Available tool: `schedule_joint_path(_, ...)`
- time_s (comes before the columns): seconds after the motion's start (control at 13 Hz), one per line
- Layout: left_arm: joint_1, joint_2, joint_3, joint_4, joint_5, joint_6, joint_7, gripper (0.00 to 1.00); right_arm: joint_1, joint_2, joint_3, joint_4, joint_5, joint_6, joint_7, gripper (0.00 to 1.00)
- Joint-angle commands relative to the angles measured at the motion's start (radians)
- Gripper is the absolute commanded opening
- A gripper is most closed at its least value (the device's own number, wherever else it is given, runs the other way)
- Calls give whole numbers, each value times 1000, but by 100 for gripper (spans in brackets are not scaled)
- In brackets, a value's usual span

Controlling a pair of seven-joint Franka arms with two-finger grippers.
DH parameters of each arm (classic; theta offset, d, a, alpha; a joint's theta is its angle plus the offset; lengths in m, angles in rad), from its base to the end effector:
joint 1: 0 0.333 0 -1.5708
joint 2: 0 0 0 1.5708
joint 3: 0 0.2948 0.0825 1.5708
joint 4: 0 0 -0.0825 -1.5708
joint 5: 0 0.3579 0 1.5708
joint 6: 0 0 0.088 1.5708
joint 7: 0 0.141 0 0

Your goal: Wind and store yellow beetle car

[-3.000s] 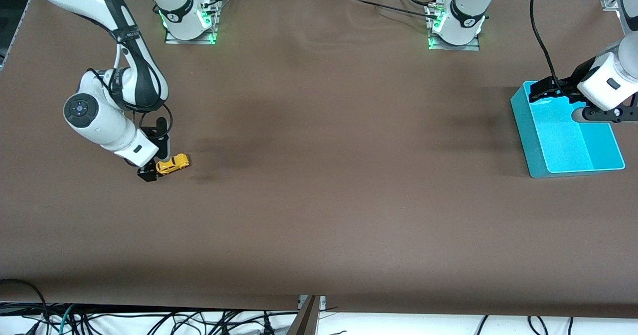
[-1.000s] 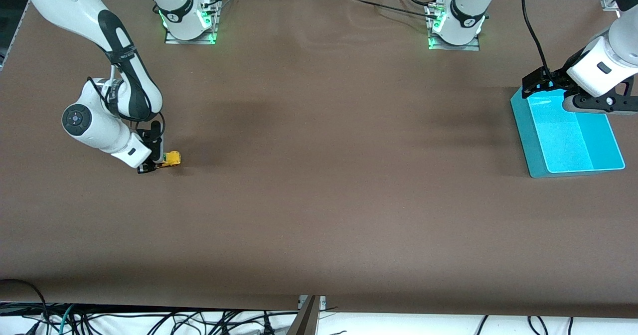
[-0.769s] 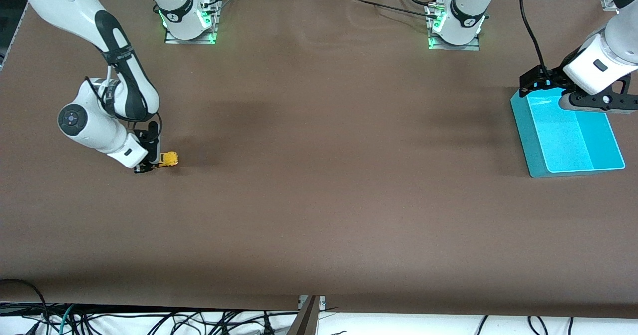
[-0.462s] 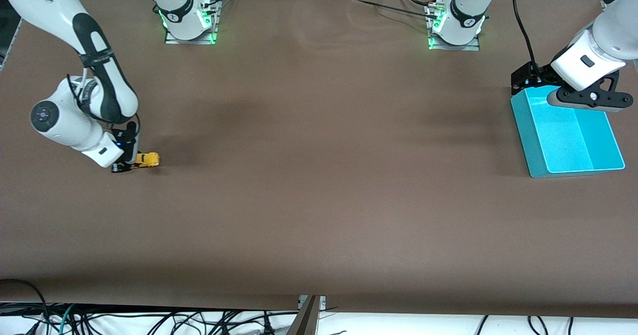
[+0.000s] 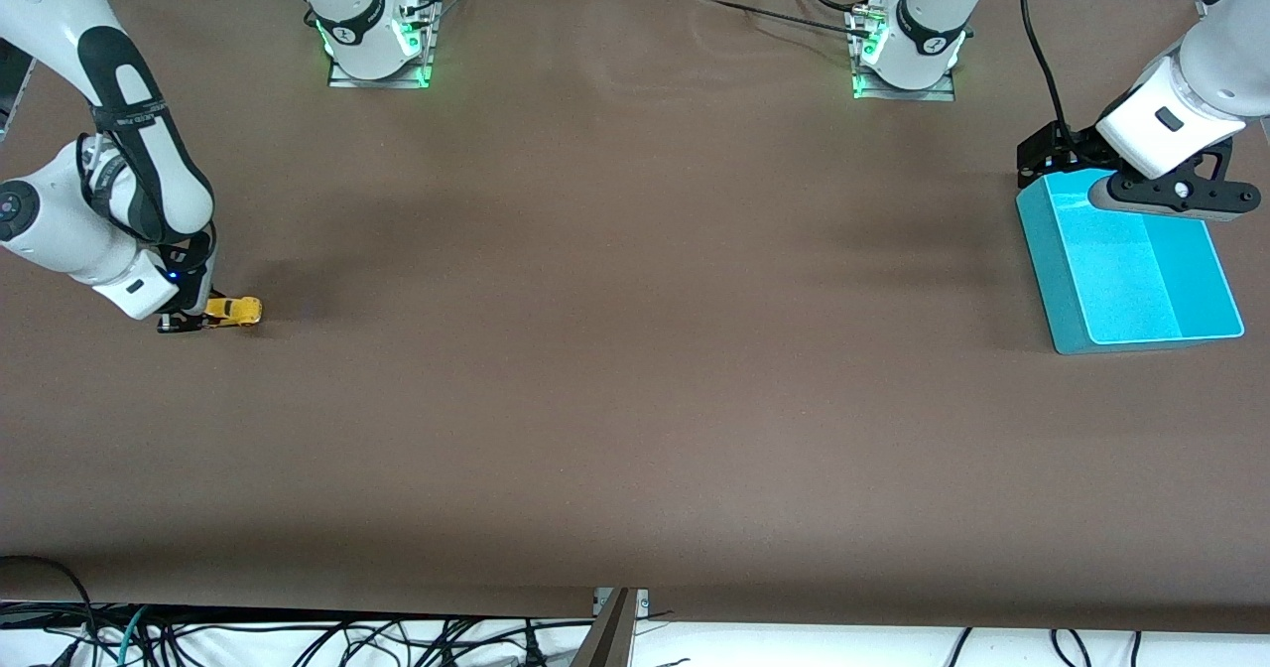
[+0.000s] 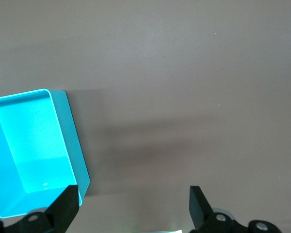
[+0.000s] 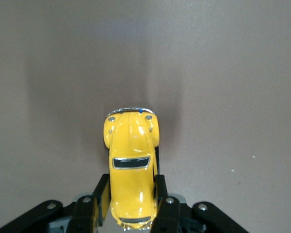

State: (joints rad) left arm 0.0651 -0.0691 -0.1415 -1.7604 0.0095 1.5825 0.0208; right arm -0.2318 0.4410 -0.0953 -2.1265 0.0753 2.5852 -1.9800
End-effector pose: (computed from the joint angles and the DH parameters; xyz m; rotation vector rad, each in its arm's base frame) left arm 0.4980 -0.0385 0.5216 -3.1111 0.1510 0.1698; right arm 0.5250 -0.1798 0.1703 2.1768 2.2387 0.0129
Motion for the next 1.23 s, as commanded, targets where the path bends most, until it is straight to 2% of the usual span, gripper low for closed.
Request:
schedule_joint_path(0.0,-5,-17,11,-13,9,2,-7,100,-11,33,12,11,12,-2,-19,33)
schedule_joint_path(0.08,-5,-15,11,-13,9,2,-10,100,-11,27,14,26,12,-8,-23,93)
schedule_joint_path(0.15,-4,-15,13,-10,15,2,-9,100,-11,16,16,39,9,-31,-25,100)
schedule_joint_path(0.46,2,-8,33,-5,17,4,-13,100,-4,-57,20,74,6,-101,-22,100)
schedule_joint_path(0.92,22,5,85,-5,9,-29,-12,100,-4,-76,20,119,12,-171,-5,100)
schedule_joint_path(1.15,35,17,86,-10,7,-29,-13,100,-3,-114,40,132,14,-189,128,100)
